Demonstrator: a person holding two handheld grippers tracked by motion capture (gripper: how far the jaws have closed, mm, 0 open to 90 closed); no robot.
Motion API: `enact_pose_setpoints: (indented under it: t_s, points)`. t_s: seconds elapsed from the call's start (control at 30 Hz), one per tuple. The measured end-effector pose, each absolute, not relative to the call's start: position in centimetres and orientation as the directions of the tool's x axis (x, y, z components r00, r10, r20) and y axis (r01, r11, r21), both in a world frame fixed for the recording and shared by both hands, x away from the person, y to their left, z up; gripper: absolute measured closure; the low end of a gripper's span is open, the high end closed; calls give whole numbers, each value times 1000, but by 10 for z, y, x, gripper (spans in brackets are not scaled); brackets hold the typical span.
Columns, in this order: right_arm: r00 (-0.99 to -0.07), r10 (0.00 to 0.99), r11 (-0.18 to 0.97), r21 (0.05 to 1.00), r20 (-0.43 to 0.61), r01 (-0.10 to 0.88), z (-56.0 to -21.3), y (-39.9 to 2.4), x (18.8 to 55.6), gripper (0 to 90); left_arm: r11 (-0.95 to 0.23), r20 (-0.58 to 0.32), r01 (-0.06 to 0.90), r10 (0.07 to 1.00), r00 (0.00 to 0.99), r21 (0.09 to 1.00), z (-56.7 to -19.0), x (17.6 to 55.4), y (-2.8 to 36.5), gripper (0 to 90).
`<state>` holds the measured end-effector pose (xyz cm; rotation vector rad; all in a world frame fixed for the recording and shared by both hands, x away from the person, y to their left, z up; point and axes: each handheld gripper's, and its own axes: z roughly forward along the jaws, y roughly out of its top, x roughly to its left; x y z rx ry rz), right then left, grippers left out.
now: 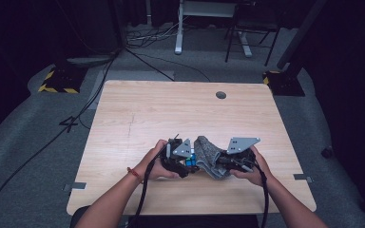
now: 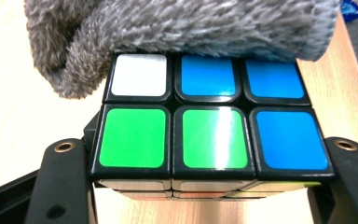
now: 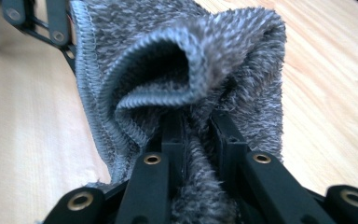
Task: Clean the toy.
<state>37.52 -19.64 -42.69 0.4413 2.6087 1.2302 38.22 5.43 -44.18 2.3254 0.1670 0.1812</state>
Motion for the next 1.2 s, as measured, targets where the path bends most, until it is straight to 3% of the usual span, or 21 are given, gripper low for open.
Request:
enact_pose_setpoints:
  t_s: [0.27,0.47,0.93,1.2]
  points:
    - [-943,331,640,744,-43,191,-444,-187,378,784,-691,101,34,153,983,722,-440,377,49,340]
    - [-949,314,591,788,-29,172,-437,-191,375,785,-695,94,63,186,978,716,-444,381,49,337]
    - [-962,270,497,860,-27,116,-418,-184,367,784,-717,95,49,160,983,696,-448,381,43,333]
    - [-953,298,548,826,-44,133,-423,-190,371,785,-684,97,48,172,980,728,-442,382,50,337]
